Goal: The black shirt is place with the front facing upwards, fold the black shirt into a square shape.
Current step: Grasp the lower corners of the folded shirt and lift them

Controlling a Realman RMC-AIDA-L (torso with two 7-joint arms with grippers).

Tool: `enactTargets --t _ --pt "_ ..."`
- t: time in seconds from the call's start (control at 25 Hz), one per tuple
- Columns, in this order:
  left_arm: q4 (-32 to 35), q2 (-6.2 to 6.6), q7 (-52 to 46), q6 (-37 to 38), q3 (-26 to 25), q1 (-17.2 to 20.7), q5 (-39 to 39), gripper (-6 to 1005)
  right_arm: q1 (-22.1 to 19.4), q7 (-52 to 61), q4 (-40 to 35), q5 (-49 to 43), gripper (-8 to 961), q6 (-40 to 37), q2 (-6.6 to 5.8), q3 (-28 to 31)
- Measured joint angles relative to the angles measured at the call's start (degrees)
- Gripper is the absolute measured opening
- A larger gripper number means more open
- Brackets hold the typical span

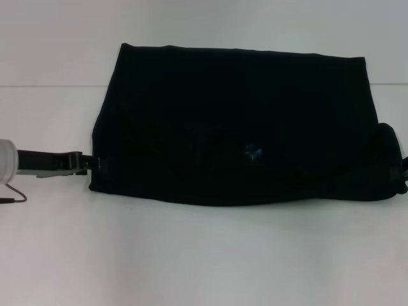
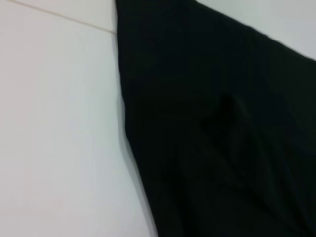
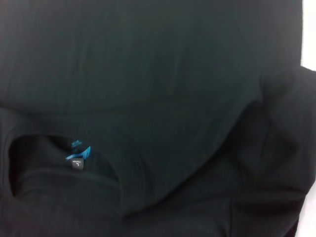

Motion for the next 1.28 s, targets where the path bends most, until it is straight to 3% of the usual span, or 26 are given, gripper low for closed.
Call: enactTargets --t 0.24,0.72,0.96,1.16,1.28 --pt "-2.38 -0.19 -0.19 -2.78 1.53 -1.3 1.12 546 0.04 0.0 0.02 -0.02 94 0.08 -0.14 0.21" --pt "-2.56 -0.31 -0.9 -0.77 3.21 -2.19 2.67 514 0.15 0.01 0.01 0.28 94 0.15 -0.48 0.52" --pt "-1.5 -0.69 -1.03 -0.43 2.76 -1.68 3.04 302 0.22 0.0 -0.01 0.22 94 0.1 -0.47 0.53" --pt "-0.37 -0.6 -1.41 2.44 2.45 -1.53 3.0 63 0.23 0.0 -0.01 0.14 94 0.02 -0.57 0.53" --pt "0.03 -0.18 -2.21 4.47 2.3 -1.7 3.14 33 0.23 0.0 -0.01 0.13 94 -0.04 -0.74 0.53"
